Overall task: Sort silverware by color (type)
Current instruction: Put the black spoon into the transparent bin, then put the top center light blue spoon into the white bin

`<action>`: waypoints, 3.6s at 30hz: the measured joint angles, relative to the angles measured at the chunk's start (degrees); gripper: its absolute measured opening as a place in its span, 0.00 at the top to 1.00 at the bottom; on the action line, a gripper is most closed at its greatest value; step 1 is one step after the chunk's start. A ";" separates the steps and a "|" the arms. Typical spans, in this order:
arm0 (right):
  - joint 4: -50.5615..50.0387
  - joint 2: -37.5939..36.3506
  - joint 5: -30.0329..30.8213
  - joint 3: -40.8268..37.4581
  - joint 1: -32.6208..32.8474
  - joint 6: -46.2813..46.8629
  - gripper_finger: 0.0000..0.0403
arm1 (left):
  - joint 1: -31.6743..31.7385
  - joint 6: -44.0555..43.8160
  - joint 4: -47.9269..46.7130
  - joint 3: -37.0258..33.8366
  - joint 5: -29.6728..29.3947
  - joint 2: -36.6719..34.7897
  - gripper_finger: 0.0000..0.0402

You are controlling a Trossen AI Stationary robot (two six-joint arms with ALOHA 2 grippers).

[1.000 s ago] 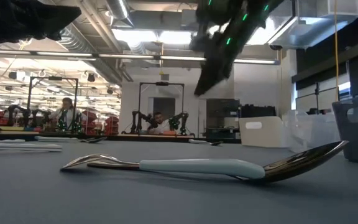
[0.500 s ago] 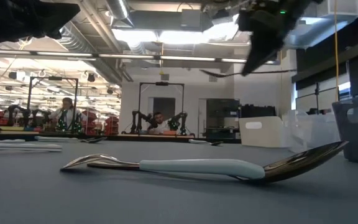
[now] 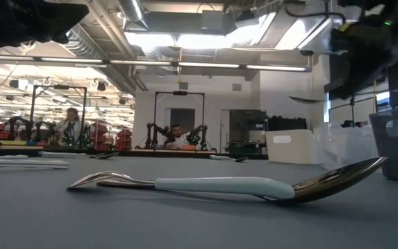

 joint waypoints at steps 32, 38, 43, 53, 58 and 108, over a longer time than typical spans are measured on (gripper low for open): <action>-2.29 -4.02 -0.15 -10.14 -0.07 12.19 0.77 | -0.02 0.04 -0.06 0.00 0.14 -0.02 0.99; 8.43 -3.98 -2.48 -4.19 1.38 8.97 0.62 | -0.01 0.04 -0.06 0.00 0.18 0.00 0.99; 29.80 0.69 -4.57 -4.03 5.68 -0.21 0.60 | 0.00 0.04 -0.05 0.00 0.19 0.00 0.99; 44.80 21.40 -0.47 -1.03 10.47 -6.22 0.62 | 0.00 0.02 -0.08 0.00 0.20 0.01 0.99; 43.33 30.77 6.70 4.00 7.30 -7.44 0.62 | -0.01 0.10 -0.02 0.00 0.18 -0.01 0.99; 39.88 63.88 -3.54 32.74 -24.37 -14.60 0.62 | 0.00 0.63 -0.15 -0.02 -0.41 0.01 0.99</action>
